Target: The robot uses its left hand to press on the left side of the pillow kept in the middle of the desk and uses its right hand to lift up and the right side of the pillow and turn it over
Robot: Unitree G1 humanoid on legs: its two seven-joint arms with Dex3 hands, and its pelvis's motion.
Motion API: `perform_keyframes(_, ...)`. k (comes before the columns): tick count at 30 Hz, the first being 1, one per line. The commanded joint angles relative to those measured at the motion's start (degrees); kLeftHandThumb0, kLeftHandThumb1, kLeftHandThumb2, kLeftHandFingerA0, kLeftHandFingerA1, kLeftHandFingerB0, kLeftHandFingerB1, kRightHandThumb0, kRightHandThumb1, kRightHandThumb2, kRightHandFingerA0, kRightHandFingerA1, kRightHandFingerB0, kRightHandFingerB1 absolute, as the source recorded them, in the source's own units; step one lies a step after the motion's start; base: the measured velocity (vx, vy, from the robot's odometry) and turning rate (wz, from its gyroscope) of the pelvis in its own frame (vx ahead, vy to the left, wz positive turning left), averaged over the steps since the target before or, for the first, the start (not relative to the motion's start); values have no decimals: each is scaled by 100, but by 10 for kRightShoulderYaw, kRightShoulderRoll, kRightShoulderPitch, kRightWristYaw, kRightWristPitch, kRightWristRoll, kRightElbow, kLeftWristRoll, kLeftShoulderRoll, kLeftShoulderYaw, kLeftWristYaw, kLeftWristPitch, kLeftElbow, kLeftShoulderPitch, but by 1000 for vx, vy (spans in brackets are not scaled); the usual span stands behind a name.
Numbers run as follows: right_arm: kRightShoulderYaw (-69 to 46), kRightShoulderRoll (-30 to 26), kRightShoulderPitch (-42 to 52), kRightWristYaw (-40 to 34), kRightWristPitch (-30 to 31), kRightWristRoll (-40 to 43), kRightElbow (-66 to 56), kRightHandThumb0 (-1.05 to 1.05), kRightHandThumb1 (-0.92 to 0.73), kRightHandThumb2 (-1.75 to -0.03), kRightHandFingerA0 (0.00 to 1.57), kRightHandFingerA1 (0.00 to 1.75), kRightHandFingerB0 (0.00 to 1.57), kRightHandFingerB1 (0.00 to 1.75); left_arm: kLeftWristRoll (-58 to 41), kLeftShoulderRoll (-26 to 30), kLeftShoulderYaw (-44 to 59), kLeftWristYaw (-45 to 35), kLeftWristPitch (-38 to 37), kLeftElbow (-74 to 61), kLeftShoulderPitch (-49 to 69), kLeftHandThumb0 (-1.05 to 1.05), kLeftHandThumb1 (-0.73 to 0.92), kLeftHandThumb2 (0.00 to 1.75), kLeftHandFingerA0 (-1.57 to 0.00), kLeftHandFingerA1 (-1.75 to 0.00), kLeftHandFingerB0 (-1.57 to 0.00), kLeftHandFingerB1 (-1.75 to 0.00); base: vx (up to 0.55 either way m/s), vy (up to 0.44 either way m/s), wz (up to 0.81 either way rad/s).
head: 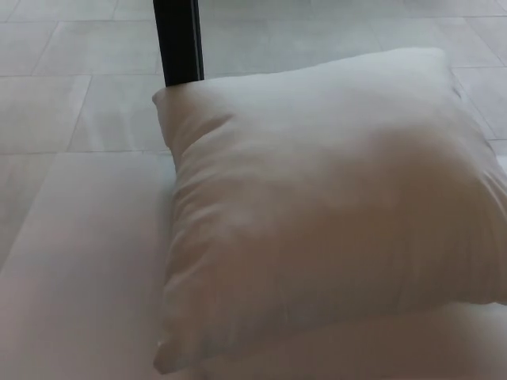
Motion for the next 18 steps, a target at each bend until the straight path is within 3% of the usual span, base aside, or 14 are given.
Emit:
perform_keyframes(1, -98, -38, -14, 46, 7, 118, 6, -88, -75, -63, 28, 71, 15, 35, -115, 21, 96, -54, 27, -8, -8, -105, 44, 65, -66, -93, -50, -122, 0, 0, 0)
perform_keyframes(2, -107, -44, -16, 55, 19, 123, -2, -96, -80, -65, 42, 49, 12, 34, -127, 20, 109, -70, 35, -15, -9, -105, 55, 66, -54, -90, -40, -123, 0, 0, 0)
perform_keyframes(3, -126, -55, -25, 57, 44, 137, -5, -93, -63, -104, 56, 67, 9, 36, -141, 18, 123, -86, 40, -26, -14, -105, 59, 70, -71, -83, -38, -125, 0, 0, 0)
perform_keyframes(4, -149, -63, -37, 56, 60, 156, 0, -93, -63, -104, 56, 67, 9, 36, -144, 17, 129, -80, 50, -33, -24, -105, 59, 70, -71, -83, -38, -125, 0, 0, 0)
perform_keyframes(5, -165, -72, -45, 81, 65, 171, -3, -95, -68, -109, 43, 63, 7, 22, -144, 15, 135, -71, 50, -50, -30, -105, 65, 75, -91, -91, -41, -129, 0, 0, 0)
perform_keyframes(6, -168, -71, -44, 81, 65, 170, -2, -95, -68, -109, 43, 63, 7, 22, -142, 15, 136, -71, 52, -50, -34, -105, 65, 75, -91, -91, -41, -129, 0, 0, 0)
perform_keyframes(7, -177, -94, -65, 94, 83, 178, -16, -104, -73, -109, 74, 110, 1, 19, -179, 10, 165, -74, 67, -105, -47, -105, 71, 77, -65, -86, -35, -130, 0, 0, 0)
perform_keyframes(8, -199, -103, -81, 95, 109, 199, -31, -101, -71, -114, 64, 76, 0, 15, -190, 19, 169, -103, 83, -118, -54, -105, 73, 79, -53, -84, -26, -134, 0, 0, 0)
perform_keyframes(9, -201, -101, -89, 93, 113, 199, -35, -101, -71, -114, 64, 76, 0, 15, -190, 21, 172, -106, 88, -118, -59, -105, 73, 79, -53, -84, -26, -134, 0, 0, 0)
perform_keyframes(10, -213, -134, -133, 122, 131, 221, -62, -97, -70, -111, 12, 48, 6, 13, -223, 40, 176, -148, 122, -193, -79, -105, 72, 79, -42, -81, -18, -130, 0, 0, 0)
perform_keyframes(13, -208, -153, -168, 155, 116, 218, -77, -97, -75, -120, 7, 48, 5, 9, -248, 51, 184, -139, 187, -273, -99, -105, 71, 77, -42, -75, -20, -124, 0, 0, 0)
perform_keyframes(16, -208, -160, -200, 168, 140, 234, -142, -91, -72, -120, 19, 57, 0, 17, -268, 65, 183, -149, 221, -335, -126, -105, 73, 75, -44, -73, -18, -115, 0, 0, 0)
perform_keyframes(17, -202, -168, -224, 188, 142, 241, -158, -93, -70, -121, 17, 57, 0, 11, -289, 70, 187, -145, 237, -374, -144, -105, 74, 72, -31, -74, -19, -100, 0, 0, 0)
perform_keyframes(18, -196, -170, -239, 196, 142, 241, -164, -93, -70, -121, 17, 57, 0, 11, -296, 71, 189, -143, 244, -388, -154, -105, 74, 72, -31, -74, -19, -100, 0, 0, 0)
